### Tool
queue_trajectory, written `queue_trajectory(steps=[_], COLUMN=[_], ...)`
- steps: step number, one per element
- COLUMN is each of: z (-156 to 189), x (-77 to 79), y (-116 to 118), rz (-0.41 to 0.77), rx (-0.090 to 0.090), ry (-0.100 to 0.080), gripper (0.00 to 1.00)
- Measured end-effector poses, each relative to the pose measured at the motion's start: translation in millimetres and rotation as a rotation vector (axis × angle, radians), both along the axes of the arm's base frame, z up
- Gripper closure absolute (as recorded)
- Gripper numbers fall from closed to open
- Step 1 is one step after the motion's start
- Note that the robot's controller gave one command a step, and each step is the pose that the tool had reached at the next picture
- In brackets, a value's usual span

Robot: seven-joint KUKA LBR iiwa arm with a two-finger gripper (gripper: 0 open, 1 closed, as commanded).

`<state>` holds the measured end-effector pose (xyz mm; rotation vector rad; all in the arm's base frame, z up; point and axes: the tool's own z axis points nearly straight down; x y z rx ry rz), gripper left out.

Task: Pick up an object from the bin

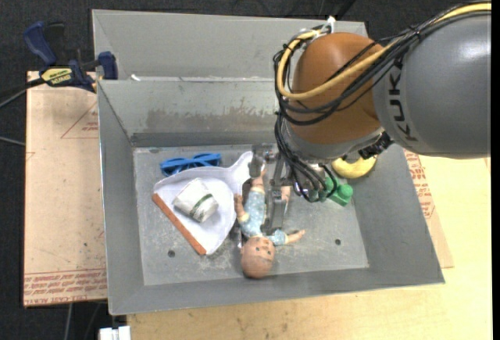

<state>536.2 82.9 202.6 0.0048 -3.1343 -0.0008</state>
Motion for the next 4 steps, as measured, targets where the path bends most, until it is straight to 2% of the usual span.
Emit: queue_trajectory(steps=[1,2,3,4], z=[5,5,-21,-59], x=[1.6,1.6,15.5,22.2], y=[-1,-1,14,23], rz=[-0.003,-0.004,0.056,0.222], rx=[0.001,0.001,0.001,0.002], ry=[-0.008,-0.008,-0.015,-0.011], gripper=[1.0,1.0,1.0,1.0])
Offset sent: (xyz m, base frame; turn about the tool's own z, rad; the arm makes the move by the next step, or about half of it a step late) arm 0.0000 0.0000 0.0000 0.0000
